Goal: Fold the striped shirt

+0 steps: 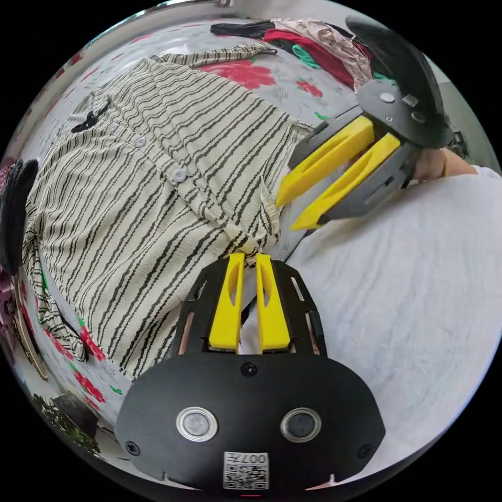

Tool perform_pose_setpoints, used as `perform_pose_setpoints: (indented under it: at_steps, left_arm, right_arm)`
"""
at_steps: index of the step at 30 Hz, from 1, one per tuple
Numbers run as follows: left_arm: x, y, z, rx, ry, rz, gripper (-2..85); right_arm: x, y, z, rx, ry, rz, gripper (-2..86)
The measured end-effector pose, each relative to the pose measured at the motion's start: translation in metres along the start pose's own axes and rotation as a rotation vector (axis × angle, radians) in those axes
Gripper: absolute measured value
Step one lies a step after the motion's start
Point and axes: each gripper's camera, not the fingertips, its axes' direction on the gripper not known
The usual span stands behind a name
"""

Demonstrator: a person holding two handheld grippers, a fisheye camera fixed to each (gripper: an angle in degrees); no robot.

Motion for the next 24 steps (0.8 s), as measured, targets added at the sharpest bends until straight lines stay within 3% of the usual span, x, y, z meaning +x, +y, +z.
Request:
perform_pose_setpoints:
  at_steps: [6,13,19,21,24]
  left_arm:
    - [-0.016,0.024,-0.03,0.134,-0.008,-0.143,0.6]
    - [-0.053,0.04,-0.036,0.137,-0.081,-0.369,-0.2]
    - [-0.119,0.106,-0.049,0.168,-0.174,-0.792,0.8]
    - [-0.157,0.145,-0.056,0.219,-0.152,-1.002,2.9]
    - [-0.207,0.189,-0.061,0.285,-0.092,-1.208,5.5]
  right_arm:
    - [0.041,0.084,-0.048,0.175,0.241,0.251,2.8]
    - [0.045,0.094,-0.007,-0.055,0.354,0.178,0.8]
    - [0.053,0.153,-0.03,-0.03,0.231,0.219,0.6]
    - [0.058,0.159,-0.045,-0.019,0.154,0.246,1.4]
    - [0.057,0.165,-0.073,0.057,0.195,0.323,1.9]
